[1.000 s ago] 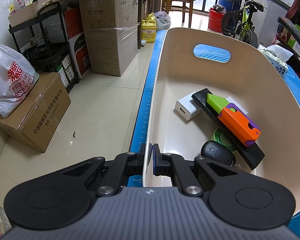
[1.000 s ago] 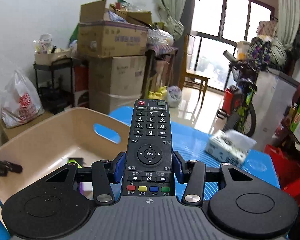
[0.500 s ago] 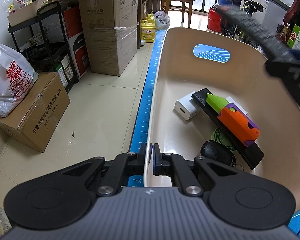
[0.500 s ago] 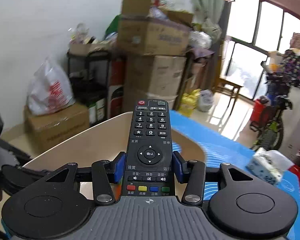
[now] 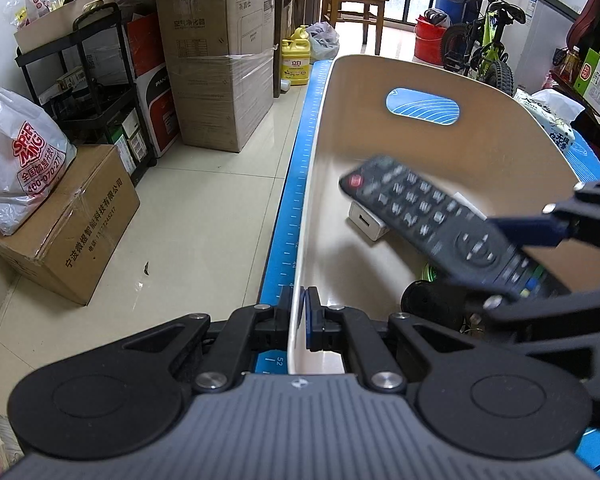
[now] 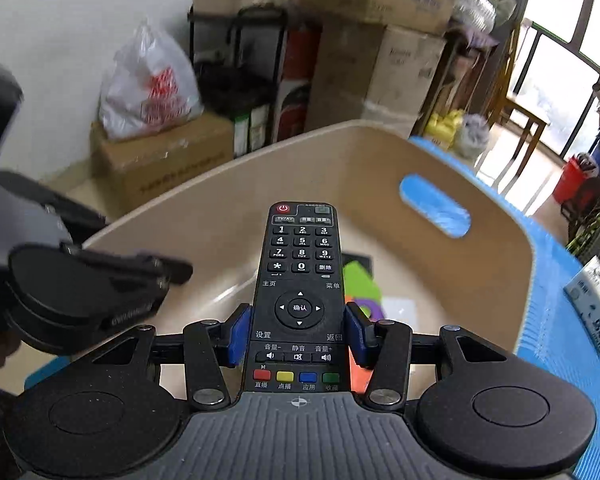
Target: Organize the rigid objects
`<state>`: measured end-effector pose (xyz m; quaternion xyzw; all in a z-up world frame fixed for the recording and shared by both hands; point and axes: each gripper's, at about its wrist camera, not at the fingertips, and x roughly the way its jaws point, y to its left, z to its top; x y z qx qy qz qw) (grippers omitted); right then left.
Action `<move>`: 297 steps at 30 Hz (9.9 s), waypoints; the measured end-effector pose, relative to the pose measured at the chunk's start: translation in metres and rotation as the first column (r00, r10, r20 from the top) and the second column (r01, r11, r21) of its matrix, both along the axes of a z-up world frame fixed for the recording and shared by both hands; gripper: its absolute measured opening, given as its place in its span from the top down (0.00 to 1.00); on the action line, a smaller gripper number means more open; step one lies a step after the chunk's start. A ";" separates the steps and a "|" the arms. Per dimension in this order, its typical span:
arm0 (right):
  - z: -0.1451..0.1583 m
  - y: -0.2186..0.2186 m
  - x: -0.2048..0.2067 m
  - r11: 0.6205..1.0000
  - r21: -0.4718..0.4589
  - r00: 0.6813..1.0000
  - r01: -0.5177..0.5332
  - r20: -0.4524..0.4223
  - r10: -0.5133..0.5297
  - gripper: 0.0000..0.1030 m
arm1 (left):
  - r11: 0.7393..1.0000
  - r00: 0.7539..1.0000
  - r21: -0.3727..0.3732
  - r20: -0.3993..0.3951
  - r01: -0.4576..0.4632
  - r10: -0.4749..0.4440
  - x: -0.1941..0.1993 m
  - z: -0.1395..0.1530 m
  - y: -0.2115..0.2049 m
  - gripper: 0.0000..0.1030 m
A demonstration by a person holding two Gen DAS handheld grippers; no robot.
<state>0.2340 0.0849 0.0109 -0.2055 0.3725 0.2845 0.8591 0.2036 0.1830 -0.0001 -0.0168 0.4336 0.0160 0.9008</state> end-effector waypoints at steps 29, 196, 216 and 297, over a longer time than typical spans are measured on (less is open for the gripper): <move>0.011 -0.015 0.002 0.998 -0.035 0.999 0.052 -0.014 -0.053 0.26 | 1.000 1.000 -0.005 0.000 0.000 0.000 0.000 -0.001 -0.004 0.94; 0.033 -0.082 -0.023 0.967 0.187 0.983 0.171 0.033 -0.180 0.21 | 0.997 0.988 0.014 0.140 -0.074 0.071 -0.022 0.031 -0.001 0.42; 0.068 -0.159 -0.088 0.919 0.288 0.948 0.270 0.087 -0.306 0.14 | 0.999 0.969 0.042 0.247 0.014 -0.024 -0.084 0.074 -0.055 0.31; 0.028 -0.268 -0.327 0.839 0.314 0.843 0.445 0.169 -0.511 0.05 | 0.988 0.952 0.076 0.267 0.135 -0.151 -0.274 0.050 -0.166 0.30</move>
